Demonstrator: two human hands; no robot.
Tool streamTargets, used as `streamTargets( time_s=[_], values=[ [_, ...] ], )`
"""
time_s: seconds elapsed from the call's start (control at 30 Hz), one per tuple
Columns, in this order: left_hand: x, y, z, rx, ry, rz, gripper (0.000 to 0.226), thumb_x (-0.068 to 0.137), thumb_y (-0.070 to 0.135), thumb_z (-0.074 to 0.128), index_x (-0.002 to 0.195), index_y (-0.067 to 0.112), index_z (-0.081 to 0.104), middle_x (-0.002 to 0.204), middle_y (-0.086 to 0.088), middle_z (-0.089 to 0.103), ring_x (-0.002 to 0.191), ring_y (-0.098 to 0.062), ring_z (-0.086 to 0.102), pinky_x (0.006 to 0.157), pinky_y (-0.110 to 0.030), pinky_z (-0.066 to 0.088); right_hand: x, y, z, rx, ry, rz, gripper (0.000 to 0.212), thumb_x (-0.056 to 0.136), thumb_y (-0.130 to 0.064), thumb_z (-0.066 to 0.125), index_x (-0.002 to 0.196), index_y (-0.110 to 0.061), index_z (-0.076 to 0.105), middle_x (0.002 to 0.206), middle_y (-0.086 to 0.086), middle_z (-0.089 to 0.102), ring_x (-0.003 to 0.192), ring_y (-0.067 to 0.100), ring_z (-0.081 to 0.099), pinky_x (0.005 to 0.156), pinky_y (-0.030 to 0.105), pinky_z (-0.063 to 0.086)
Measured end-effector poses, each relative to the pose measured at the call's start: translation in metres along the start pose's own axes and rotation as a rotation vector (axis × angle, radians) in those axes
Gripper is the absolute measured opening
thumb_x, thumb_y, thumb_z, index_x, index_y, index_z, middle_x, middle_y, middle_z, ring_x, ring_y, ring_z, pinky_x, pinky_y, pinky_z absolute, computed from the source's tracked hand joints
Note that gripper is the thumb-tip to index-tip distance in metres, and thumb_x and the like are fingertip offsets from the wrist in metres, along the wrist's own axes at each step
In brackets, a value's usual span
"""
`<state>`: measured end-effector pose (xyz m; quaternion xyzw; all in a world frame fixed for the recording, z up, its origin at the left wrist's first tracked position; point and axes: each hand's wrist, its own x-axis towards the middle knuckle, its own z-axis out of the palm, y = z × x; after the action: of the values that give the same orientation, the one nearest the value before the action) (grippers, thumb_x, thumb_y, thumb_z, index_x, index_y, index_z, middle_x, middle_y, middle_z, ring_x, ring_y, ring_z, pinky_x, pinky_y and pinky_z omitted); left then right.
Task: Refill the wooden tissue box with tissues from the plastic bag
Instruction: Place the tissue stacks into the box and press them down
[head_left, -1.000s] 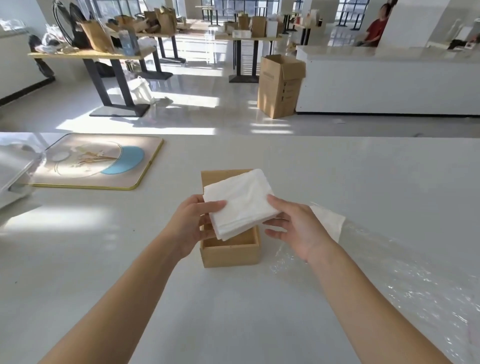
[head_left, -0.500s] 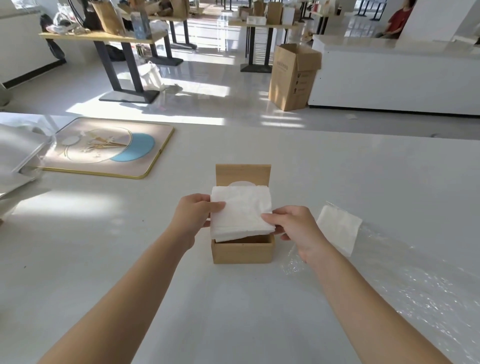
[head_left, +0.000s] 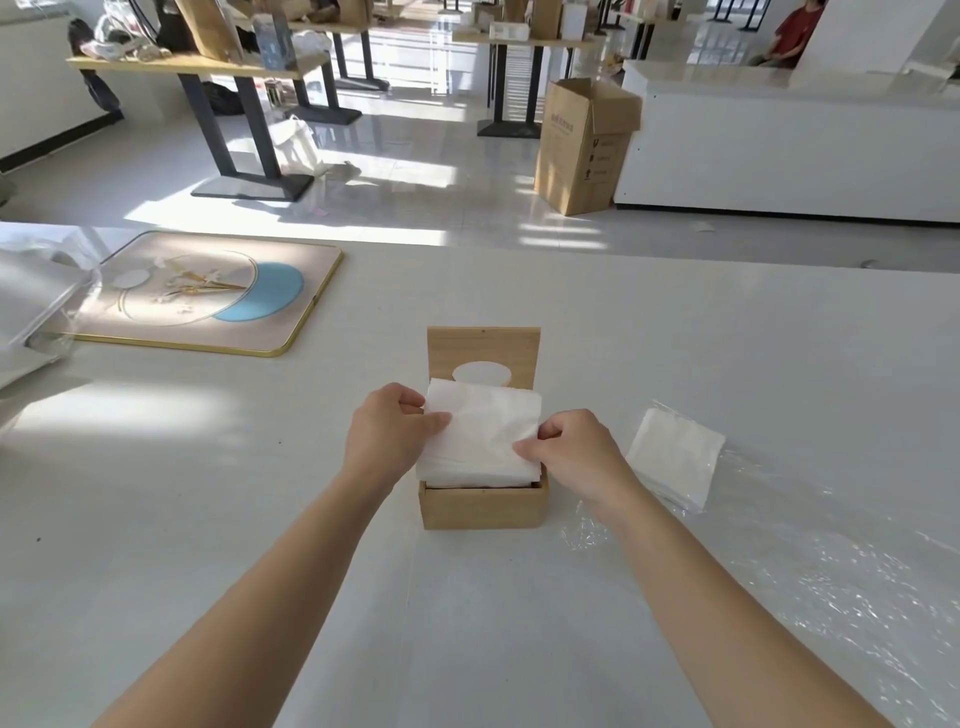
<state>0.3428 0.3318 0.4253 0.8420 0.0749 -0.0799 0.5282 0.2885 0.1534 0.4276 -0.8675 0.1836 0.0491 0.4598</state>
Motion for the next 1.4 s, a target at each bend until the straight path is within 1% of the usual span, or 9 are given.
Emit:
streamTargets(
  time_s=[0.27, 0.4, 0.7, 0.87, 1.03, 1.1, 1.17, 1.23, 1.4],
  values=[
    [0.002, 0.001, 0.003, 0.228, -0.003, 0.07, 0.027, 0.076, 0.021, 0.072, 0.098, 0.014, 0.059, 0.09, 0.0, 0.067, 0.09, -0.022, 0.061, 0.078, -0.037, 0.051, 0.005, 0.001, 0.005, -0.214, 0.005, -0.046, 0.034, 0.077, -0.019, 0.06, 0.057, -0.012, 0.034, 0.059, 0.003, 0.041, 0.057, 0.023, 0.038, 0.049, 0.03, 0.026],
    [0.003, 0.001, 0.007, 0.432, 0.017, 0.135, 0.028, 0.081, 0.027, 0.065, 0.105, 0.016, 0.059, 0.107, -0.004, 0.056, 0.109, -0.025, 0.048, 0.075, -0.033, 0.04, 0.01, -0.003, 0.008, -0.394, 0.014, -0.064, 0.039, 0.079, -0.017, 0.055, 0.055, -0.016, 0.024, 0.057, 0.0, 0.031, 0.053, 0.022, 0.032, 0.043, 0.028, 0.02],
    [0.0, 0.001, 0.016, 0.683, 0.047, 0.167, 0.02, 0.081, 0.019, 0.059, 0.099, 0.01, 0.06, 0.102, -0.006, 0.056, 0.095, -0.025, 0.051, 0.067, -0.032, 0.037, 0.013, -0.007, 0.013, -0.583, 0.001, -0.103, 0.029, 0.075, -0.011, 0.051, 0.057, -0.015, 0.029, 0.061, 0.0, 0.038, 0.05, 0.017, 0.036, 0.044, 0.025, 0.021],
    [0.001, 0.0, 0.015, 0.713, 0.018, 0.153, 0.02, 0.08, 0.022, 0.058, 0.096, 0.01, 0.059, 0.099, -0.005, 0.057, 0.09, -0.026, 0.053, 0.066, -0.032, 0.037, 0.011, -0.009, 0.017, -0.652, 0.003, -0.165, 0.021, 0.078, -0.012, 0.049, 0.065, -0.012, 0.032, 0.062, -0.002, 0.031, 0.067, 0.028, 0.042, 0.052, 0.027, 0.027],
    [0.004, 0.001, 0.014, 0.741, -0.001, 0.153, 0.035, 0.09, 0.042, 0.046, 0.095, 0.009, 0.055, 0.1, -0.009, 0.061, 0.089, -0.03, 0.055, 0.069, -0.032, 0.038, 0.014, -0.003, 0.013, -0.582, 0.022, -0.16, 0.04, 0.08, -0.029, 0.057, 0.052, -0.019, 0.029, 0.058, -0.002, 0.037, 0.062, 0.028, 0.044, 0.045, 0.026, 0.023],
    [0.002, -0.002, 0.017, 0.751, 0.048, 0.167, 0.036, 0.092, 0.043, 0.044, 0.096, 0.009, 0.055, 0.102, -0.01, 0.062, 0.091, -0.032, 0.057, 0.069, -0.033, 0.039, 0.012, 0.0, 0.014, -0.599, 0.097, -0.226, 0.038, 0.082, -0.037, 0.059, 0.057, -0.016, 0.04, 0.066, -0.001, 0.043, 0.071, 0.03, 0.051, 0.052, 0.029, 0.031],
    [0.0, -0.002, 0.019, 0.718, 0.097, 0.169, 0.035, 0.091, 0.043, 0.047, 0.1, 0.01, 0.051, 0.102, -0.009, 0.064, 0.091, -0.033, 0.059, 0.068, -0.033, 0.039, 0.011, 0.003, 0.016, -0.591, 0.223, -0.393, 0.025, 0.082, -0.035, 0.063, 0.08, -0.012, 0.055, 0.087, 0.004, 0.053, 0.086, 0.029, 0.054, 0.07, 0.035, 0.039],
    [0.0, -0.002, 0.019, 0.663, 0.126, 0.195, 0.033, 0.09, 0.042, 0.05, 0.106, 0.014, 0.046, 0.101, -0.006, 0.066, 0.091, -0.032, 0.06, 0.067, -0.033, 0.038, 0.011, 0.006, 0.019, -0.53, 0.273, -0.531, 0.033, 0.08, -0.031, 0.067, 0.101, -0.008, 0.058, 0.104, 0.008, 0.058, 0.097, 0.028, 0.053, 0.083, 0.036, 0.037],
    [0.0, -0.005, 0.021, 0.596, 0.169, 0.432, 0.023, 0.087, 0.025, 0.059, 0.107, 0.014, 0.061, 0.1, -0.008, 0.058, 0.096, -0.028, 0.055, 0.076, -0.035, 0.04, 0.02, 0.014, 0.023, -0.608, 0.205, -0.609, 0.042, 0.085, -0.049, 0.054, 0.106, -0.012, 0.06, 0.107, 0.0, 0.064, 0.104, 0.021, 0.054, 0.087, 0.032, 0.03]
  ],
)
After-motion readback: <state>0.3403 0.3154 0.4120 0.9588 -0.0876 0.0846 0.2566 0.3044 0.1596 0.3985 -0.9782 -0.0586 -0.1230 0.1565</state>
